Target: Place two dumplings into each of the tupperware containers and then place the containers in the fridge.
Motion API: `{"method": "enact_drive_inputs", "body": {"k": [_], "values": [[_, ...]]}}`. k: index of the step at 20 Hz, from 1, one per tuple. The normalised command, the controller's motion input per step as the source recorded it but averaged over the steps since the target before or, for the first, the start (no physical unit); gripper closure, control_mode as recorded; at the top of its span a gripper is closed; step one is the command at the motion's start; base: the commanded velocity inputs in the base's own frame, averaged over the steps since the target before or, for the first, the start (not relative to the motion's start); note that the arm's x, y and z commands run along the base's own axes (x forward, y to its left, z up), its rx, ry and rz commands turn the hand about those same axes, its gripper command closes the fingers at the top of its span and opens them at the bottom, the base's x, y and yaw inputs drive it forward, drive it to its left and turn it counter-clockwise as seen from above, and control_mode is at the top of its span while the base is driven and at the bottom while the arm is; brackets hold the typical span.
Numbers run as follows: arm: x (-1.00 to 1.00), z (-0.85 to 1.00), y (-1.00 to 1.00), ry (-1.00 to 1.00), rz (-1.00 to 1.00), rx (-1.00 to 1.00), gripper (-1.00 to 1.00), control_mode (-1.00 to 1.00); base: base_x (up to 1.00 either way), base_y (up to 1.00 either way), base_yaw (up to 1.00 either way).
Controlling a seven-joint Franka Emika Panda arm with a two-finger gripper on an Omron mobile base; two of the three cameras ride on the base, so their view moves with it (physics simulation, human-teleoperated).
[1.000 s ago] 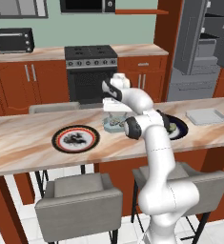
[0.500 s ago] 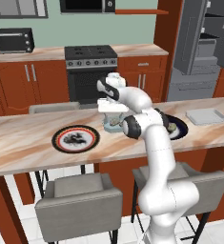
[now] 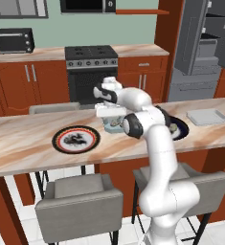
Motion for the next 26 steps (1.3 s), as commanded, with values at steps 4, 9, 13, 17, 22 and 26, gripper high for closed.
{"method": "enact_drive_inputs", "body": {"k": [4, 9, 13, 17, 22, 26], "values": [[-0.07, -0.20, 0.06, -0.30, 0.16, 0.01, -1.00, -1.00, 0.00, 0.00, 0.00], [-0.04, -0.20, 0.05, -0.19, 0.14, 0.11, -1.00, -1.00, 0.00, 0.00, 0.00], [0.00, -0.23, 0.10, -0.11, 0.15, 0.07, -1.00, -1.00, 0.00, 0.00, 0.00], [0.00, -0.03, 0.28, -0.04, 0.08, 0.00, -1.00, -1.00, 0.00, 0.00, 0.00], [0.06, 0.00, 0.21, -0.01, 0.07, 0.00, -1.00, -1.00, 0.00, 0.00, 0.00], [0.24, 0.00, 0.00, -0.04, 0.12, 0.00, -1.00, -1.00, 0.00, 0.00, 0.00]]}}
